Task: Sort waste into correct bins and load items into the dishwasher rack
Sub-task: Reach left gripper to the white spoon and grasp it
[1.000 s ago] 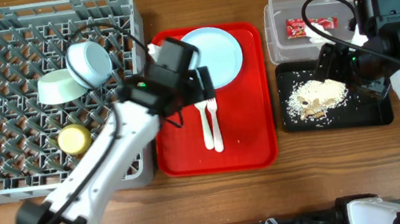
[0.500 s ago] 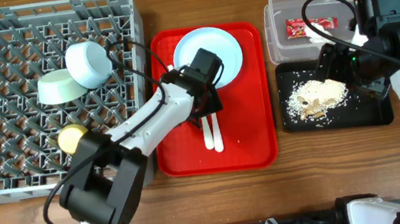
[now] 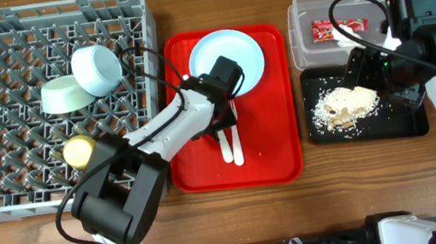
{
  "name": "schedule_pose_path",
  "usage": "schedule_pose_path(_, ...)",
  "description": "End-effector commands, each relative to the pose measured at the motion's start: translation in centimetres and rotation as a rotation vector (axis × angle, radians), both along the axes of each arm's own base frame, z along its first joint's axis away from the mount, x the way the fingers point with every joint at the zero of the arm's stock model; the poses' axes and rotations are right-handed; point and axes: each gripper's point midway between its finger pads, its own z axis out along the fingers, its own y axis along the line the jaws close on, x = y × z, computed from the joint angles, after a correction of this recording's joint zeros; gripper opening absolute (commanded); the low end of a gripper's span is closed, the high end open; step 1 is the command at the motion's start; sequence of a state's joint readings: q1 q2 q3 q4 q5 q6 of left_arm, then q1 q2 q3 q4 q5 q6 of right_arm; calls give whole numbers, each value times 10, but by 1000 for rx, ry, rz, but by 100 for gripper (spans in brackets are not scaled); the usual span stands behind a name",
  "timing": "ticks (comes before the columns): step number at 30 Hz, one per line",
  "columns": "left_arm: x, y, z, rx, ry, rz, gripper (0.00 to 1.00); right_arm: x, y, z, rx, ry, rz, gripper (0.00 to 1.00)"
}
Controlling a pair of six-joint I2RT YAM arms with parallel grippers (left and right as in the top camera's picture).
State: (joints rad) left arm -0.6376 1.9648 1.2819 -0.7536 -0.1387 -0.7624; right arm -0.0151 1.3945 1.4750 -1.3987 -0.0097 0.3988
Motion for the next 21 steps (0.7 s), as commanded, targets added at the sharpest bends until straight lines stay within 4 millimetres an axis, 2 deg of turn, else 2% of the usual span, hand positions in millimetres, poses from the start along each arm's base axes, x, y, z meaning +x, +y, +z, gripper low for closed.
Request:
schedule_pose_path(1, -6, 9, -6, 43, 23, 11, 58, -2, -3, 3, -14, -9, 1, 86)
schedule_pose_path(5, -9, 9, -7, 38, 39, 9, 38, -2, -3, 3, -14, -9, 1, 86)
schedule_pose_path(8, -11, 6, -7, 28, 46, 7, 29, -2, -3, 3, -14, -9, 1, 86)
schedule_pose_path(11, -12, 4, -7, 21, 48, 1, 27, -2, -3, 3, -14, -9, 1, 86)
schedule_pose_path(16, -11, -1, -7, 14, 38, -7, 16, -2, -3, 3, -14, -7, 1, 85)
schedule_pose_path(21, -12, -1, -7, 10, 41, -8, 15, -2, -3, 2, -14, -6, 1, 86)
